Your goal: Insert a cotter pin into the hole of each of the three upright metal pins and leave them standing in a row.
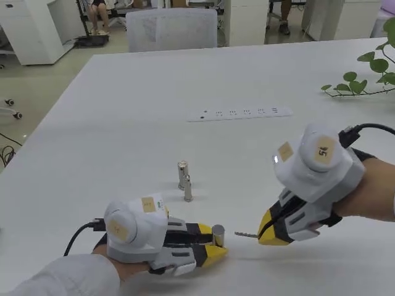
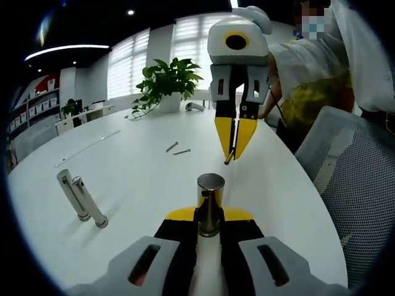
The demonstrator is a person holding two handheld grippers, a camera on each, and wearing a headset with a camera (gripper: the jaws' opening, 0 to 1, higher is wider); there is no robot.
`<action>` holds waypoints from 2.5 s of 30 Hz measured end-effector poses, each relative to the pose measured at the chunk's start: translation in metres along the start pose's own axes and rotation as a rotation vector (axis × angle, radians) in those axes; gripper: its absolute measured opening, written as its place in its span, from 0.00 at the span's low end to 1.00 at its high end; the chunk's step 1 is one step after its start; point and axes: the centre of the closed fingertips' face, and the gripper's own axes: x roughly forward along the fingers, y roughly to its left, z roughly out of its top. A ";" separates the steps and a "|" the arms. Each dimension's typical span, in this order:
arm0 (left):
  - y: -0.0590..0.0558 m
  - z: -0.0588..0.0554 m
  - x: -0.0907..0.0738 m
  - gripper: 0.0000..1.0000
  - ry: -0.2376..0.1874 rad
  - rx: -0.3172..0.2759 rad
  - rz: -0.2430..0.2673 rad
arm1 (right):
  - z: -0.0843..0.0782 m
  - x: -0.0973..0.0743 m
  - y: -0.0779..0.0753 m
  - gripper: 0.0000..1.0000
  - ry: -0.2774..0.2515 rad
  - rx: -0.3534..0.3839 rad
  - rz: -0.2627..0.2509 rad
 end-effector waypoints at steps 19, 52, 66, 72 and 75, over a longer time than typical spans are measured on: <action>0.000 -0.001 0.001 0.11 0.010 -0.007 -0.010 | 0.003 0.008 -0.004 0.03 0.028 -0.032 -0.001; -0.001 -0.001 0.001 0.11 0.019 0.005 -0.018 | 0.006 0.010 -0.006 0.03 0.059 -0.062 -0.005; -0.001 -0.001 0.001 0.11 0.022 -0.002 -0.010 | 0.011 0.011 -0.006 0.03 0.070 -0.065 -0.007; -0.001 -0.001 0.001 0.11 0.023 -0.004 -0.006 | 0.011 0.010 -0.006 0.03 0.079 -0.039 -0.009; -0.001 -0.001 0.001 0.11 0.023 -0.006 -0.005 | 0.012 0.010 -0.006 0.03 0.097 -0.054 -0.013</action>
